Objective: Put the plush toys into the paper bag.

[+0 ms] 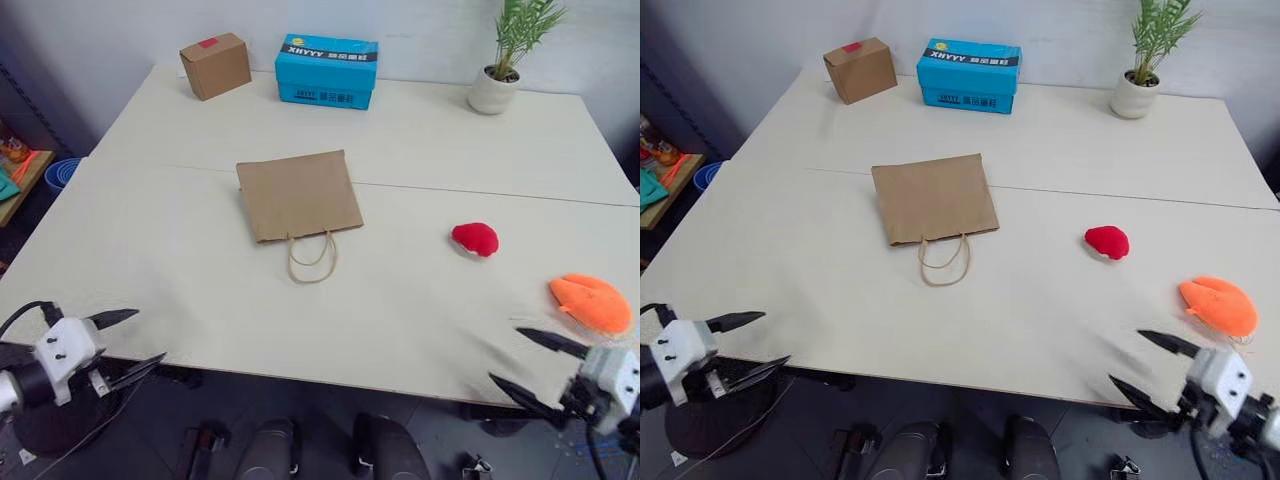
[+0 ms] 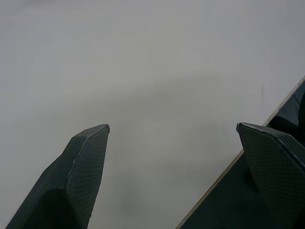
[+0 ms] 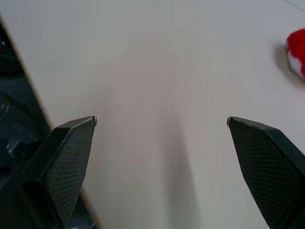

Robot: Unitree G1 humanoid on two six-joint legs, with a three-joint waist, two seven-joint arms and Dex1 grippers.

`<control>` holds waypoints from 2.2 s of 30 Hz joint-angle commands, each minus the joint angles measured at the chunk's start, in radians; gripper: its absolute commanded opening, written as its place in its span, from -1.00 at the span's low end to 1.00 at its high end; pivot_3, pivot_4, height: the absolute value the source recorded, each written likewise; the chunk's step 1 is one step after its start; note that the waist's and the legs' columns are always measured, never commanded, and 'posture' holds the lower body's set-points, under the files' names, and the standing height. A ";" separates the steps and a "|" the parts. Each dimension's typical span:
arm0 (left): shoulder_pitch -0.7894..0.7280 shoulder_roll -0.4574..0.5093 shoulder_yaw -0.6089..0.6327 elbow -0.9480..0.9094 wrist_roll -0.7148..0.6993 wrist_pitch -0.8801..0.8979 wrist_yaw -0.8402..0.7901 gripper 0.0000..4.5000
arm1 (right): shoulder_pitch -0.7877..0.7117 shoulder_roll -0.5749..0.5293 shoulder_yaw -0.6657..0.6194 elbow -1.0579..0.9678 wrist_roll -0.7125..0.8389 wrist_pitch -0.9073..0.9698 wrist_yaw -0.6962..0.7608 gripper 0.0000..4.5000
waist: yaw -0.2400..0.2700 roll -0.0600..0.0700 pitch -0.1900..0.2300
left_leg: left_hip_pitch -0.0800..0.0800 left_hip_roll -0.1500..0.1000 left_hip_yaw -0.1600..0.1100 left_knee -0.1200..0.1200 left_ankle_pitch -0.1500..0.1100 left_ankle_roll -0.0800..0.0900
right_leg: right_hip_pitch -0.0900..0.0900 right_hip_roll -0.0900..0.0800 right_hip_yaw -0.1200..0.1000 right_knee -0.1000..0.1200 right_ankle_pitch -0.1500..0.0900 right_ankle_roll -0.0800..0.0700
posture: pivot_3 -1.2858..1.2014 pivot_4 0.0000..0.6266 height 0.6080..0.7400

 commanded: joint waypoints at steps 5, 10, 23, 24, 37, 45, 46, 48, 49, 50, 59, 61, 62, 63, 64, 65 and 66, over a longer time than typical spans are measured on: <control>-0.072 0.066 -0.014 -0.210 -0.234 0.290 -0.029 0.98 | -0.075 0.090 0.055 -0.032 -0.010 -0.051 -0.081 1.00 | -0.004 0.001 0.000 | 0.000 0.001 0.001 0.000 0.000 -0.001 | -0.001 0.000 0.002 0.001 0.000 -0.001 | 0.03 -0.52 1.00; -0.426 0.091 -0.282 -0.243 -0.070 0.344 0.083 0.98 | -0.189 0.147 0.150 -0.179 0.017 0.040 -0.187 1.00 | 0.005 0.006 0.000 | 0.000 0.002 0.001 0.002 0.006 -0.009 | -0.001 0.001 0.002 0.004 0.002 -0.002 | 0.03 -0.52 1.00; -0.995 -0.219 -0.766 0.259 0.362 0.037 0.211 0.49 | -0.337 0.221 0.317 -0.237 -0.083 0.082 -0.341 1.00 | -0.002 0.001 0.000 | -0.002 0.004 0.019 0.005 0.010 -0.003 | -0.010 0.016 0.007 0.012 0.003 0.001 | 0.03 -0.52 1.00; -1.010 -0.234 -0.775 0.286 0.369 0.016 0.208 0.34 | -0.333 0.222 0.317 -0.238 -0.086 0.081 -0.348 1.00 | -0.002 0.001 0.000 | -0.002 0.005 0.019 0.006 0.010 -0.004 | -0.010 0.017 0.008 0.013 0.003 0.001 | 0.03 -0.52 1.00; -1.209 -0.376 -0.720 0.325 0.095 0.069 -0.056 -1.00 | -0.410 0.201 0.456 -0.337 -0.097 0.257 -0.384 -0.02 | -0.007 0.000 0.000 | -0.003 0.007 0.019 0.015 0.008 -0.003 | -0.010 0.015 0.014 0.019 0.003 0.001 | 0.03 -0.52 1.00; -1.265 -0.469 -0.686 0.181 -0.071 0.316 -0.064 -1.00 | -0.676 0.250 0.605 -0.200 -0.191 0.335 -0.413 -0.98 | -0.005 0.000 0.000 | -0.004 0.007 0.019 0.017 0.008 -0.003 | -0.010 0.017 0.015 0.021 0.003 0.000 | 0.03 -0.52 1.00; -1.261 -0.474 -0.688 0.167 -0.076 0.331 -0.062 -1.00 | -0.700 0.256 0.617 -0.176 -0.202 0.339 -0.414 -0.98 | -0.003 0.000 0.000 | -0.004 0.007 0.019 0.017 0.008 -0.003 | -0.010 0.017 0.014 0.021 0.003 0.000 | 0.03 -0.52 1.00; -1.253 -0.485 -0.688 0.149 -0.079 0.346 -0.052 -1.00 | -0.755 0.281 0.643 -0.120 -0.221 0.351 -0.423 -0.98 | -0.004 0.000 0.000 | -0.004 0.007 0.018 0.017 0.008 -0.003 | -0.010 0.018 0.014 0.020 0.003 0.000 | 0.03 -0.52 1.00; -1.249 -0.492 -0.685 0.140 -0.088 0.355 -0.049 -1.00 | -0.781 0.296 0.657 -0.095 -0.237 0.358 -0.432 -0.98 | -0.004 0.000 0.000 | -0.005 0.007 0.019 0.018 0.008 -0.003 | -0.010 0.018 0.014 0.020 0.003 0.000 | 0.03 -0.52 1.00; -1.245 -0.499 -0.682 0.129 -0.098 0.359 -0.049 -1.00 | -0.804 0.312 0.668 -0.071 -0.251 0.361 -0.442 -0.98 | -0.005 0.000 0.000 | -0.005 0.007 0.019 0.018 0.008 -0.003 | -0.010 0.018 0.014 0.020 0.003 0.000 | 0.03 -0.52 1.00; -1.216 -0.534 -0.645 0.059 -0.191 0.370 -0.074 -1.00 | -0.893 0.358 0.734 0.104 -0.353 0.411 -0.470 -0.98 | -0.007 0.000 0.000 | -0.005 0.007 0.018 0.018 0.008 -0.003 | -0.010 0.018 0.015 0.021 0.003 0.000 | 0.03 -0.52 1.00; -1.228 -0.546 -0.622 0.070 -0.212 0.369 -0.065 -1.00 | -0.890 0.352 0.753 0.121 -0.366 0.408 -0.451 -0.98 | -0.008 0.000 0.000 | -0.006 0.007 0.018 0.019 0.008 -0.003 | -0.010 0.018 0.015 0.021 0.003 0.000 | 0.03 -0.52 1.00; -1.243 -0.558 -0.596 0.078 -0.244 0.374 -0.061 -1.00 | -0.878 0.345 0.769 0.127 -0.365 0.384 -0.420 -0.98 | -0.008 0.000 0.000 | -0.006 0.007 0.018 0.019 0.008 -0.003 | -0.010 0.018 0.015 0.020 0.003 0.000 | 0.03 -0.52 1.00; -1.257 -0.565 -0.577 0.085 -0.267 0.384 -0.059 -1.00 | -0.868 0.333 0.783 0.129 -0.372 0.390 -0.400 -0.98 | -0.008 0.000 0.000 | -0.006 0.007 0.018 0.019 0.008 -0.003 | -0.010 0.018 0.015 0.021 0.003 0.000 | 0.03 -0.52 1.00; -1.271 -0.567 -0.560 0.090 -0.292 0.405 -0.057 -1.00 | -0.859 0.327 0.788 0.134 -0.378 0.386 -0.394 -0.98 | -0.008 0.000 0.000 | -0.006 0.007 0.018 0.019 0.008 -0.003 | -0.010 0.018 0.014 0.020 0.003 0.000 | 0.03 -0.52 1.00; -1.285 -0.563 -0.547 0.095 -0.313 0.428 -0.061 -1.00 | -0.852 0.326 0.784 0.139 -0.378 0.398 -0.398 -0.98 | -0.008 0.000 0.000 | -0.006 0.007 0.017 0.019 0.008 -0.003 | -0.010 0.018 0.014 0.020 0.003 0.000 | 0.03 -0.52 1.00; -1.295 -0.558 -0.540 0.099 -0.329 0.451 -0.065 -1.00 | -0.849 0.325 0.781 0.141 -0.379 0.413 -0.404 -0.98 | -0.008 -0.001 0.000 | -0.006 0.007 0.017 0.019 0.008 -0.003 | -0.010 0.018 0.014 0.021 0.003 0.000 | 0.03 -0.52 1.00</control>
